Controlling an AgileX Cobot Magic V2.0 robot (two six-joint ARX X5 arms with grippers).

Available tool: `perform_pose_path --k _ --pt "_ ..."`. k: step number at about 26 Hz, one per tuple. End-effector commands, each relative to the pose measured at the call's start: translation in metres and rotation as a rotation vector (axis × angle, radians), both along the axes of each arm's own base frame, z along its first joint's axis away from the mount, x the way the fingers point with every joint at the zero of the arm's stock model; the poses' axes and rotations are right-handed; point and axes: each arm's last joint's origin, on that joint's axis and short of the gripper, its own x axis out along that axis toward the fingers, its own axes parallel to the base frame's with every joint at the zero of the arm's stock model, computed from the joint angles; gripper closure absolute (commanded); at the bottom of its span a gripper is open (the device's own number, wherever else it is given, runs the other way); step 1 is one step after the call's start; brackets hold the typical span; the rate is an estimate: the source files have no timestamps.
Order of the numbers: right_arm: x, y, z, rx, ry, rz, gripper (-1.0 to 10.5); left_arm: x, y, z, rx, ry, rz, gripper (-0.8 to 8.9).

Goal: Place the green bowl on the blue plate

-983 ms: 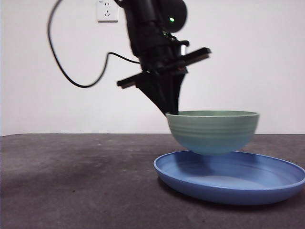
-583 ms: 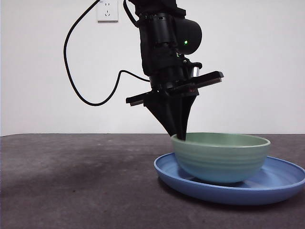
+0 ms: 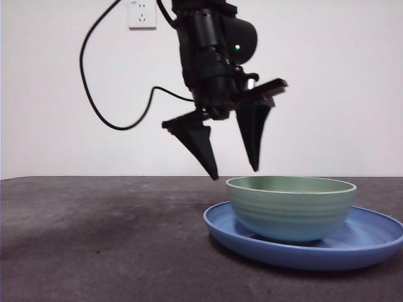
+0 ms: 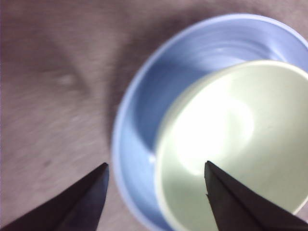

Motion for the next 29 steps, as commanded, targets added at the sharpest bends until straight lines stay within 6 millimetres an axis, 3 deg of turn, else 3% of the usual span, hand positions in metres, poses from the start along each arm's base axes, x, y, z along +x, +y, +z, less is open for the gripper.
perform_pose_path --k 1,4,9,13,15,21,29 --pt "0.0 0.0 0.005 0.002 -0.02 0.004 4.2 -0.008 0.007 0.029 -0.02 -0.033 -0.04 4.91" --pt "0.0 0.0 0.005 0.004 -0.016 0.002 4.2 -0.024 0.026 0.06 0.014 -0.058 -0.081 3.93" --pt "0.0 0.0 0.005 0.006 -0.013 0.0 4.2 -0.056 0.055 0.117 -0.038 -0.135 -0.1 3.73" --pt "-0.001 0.0 0.004 0.007 0.002 -0.001 4.2 -0.087 0.091 0.155 -0.094 -0.219 -0.083 3.64" --pt "-0.001 0.0 0.004 0.007 0.005 -0.001 4.2 -0.106 0.113 0.167 -0.083 -0.272 -0.065 2.79" --pt "-0.001 0.0 0.003 0.005 0.014 0.0 4.2 -0.186 0.183 0.167 -0.208 -0.489 -0.063 2.55" --pt "-0.001 0.0 0.003 0.004 0.017 0.001 4.2 -0.246 0.23 0.144 -0.449 -0.689 0.014 2.56"
